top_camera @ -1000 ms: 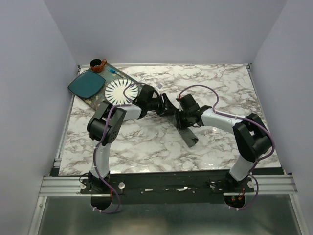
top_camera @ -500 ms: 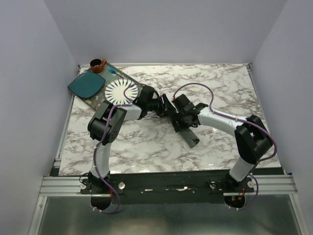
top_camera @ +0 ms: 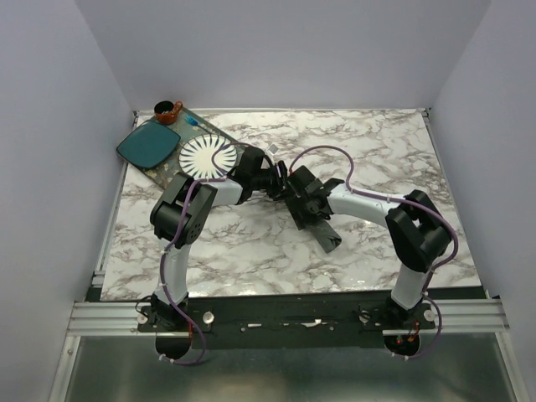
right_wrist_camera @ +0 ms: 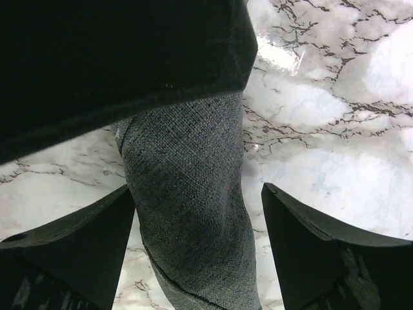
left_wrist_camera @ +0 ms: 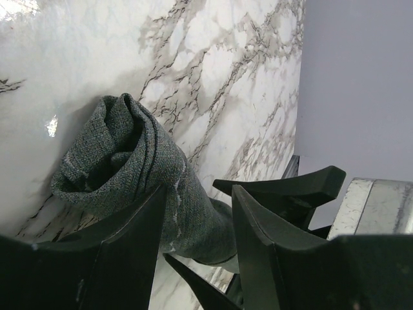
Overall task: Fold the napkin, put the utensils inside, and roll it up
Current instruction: Roll the napkin with the utensil
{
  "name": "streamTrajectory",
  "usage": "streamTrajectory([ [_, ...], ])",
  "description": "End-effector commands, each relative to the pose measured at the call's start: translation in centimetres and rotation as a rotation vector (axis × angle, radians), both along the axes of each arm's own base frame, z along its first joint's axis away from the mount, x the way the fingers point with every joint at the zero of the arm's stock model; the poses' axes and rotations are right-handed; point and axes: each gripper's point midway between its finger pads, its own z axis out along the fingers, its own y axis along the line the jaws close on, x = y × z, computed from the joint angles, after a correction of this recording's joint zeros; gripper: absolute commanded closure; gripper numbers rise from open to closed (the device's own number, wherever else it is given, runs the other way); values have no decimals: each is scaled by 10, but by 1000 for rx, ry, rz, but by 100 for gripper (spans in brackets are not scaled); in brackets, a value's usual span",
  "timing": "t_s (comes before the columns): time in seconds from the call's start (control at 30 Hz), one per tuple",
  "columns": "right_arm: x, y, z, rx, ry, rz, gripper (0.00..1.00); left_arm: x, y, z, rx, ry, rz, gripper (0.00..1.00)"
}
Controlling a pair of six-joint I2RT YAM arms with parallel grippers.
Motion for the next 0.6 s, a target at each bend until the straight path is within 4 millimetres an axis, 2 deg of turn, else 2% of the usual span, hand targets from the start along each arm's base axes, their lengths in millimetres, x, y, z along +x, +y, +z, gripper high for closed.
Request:
streamTrajectory([
  [0.0,10,-4,-5,-31,-72,-59,18,1,8,-23,63,28,16,45],
  [0.03,9,-7,-9,-40,-67,-69,20,0,8,-23,63,31,16,45],
  [0.07,11,-6,-11,-34,-77,-79,26,1,8,-23,61,30,16,45],
  [0.3,5,-6,-33,-34,-43,-93,41,2,9,-15,49,22,20,45],
  [0.37,5,-6,-35,-21,-45,-107,51,4,11,-12,45,19,26,45],
  [0.47,1,-7,-38,-6,-33,-125,62,8,12,0,26,4,30,44],
  [0.57,-1,-11,-39,12,-32,-157,63,16,19,16,6,-18,45,43],
])
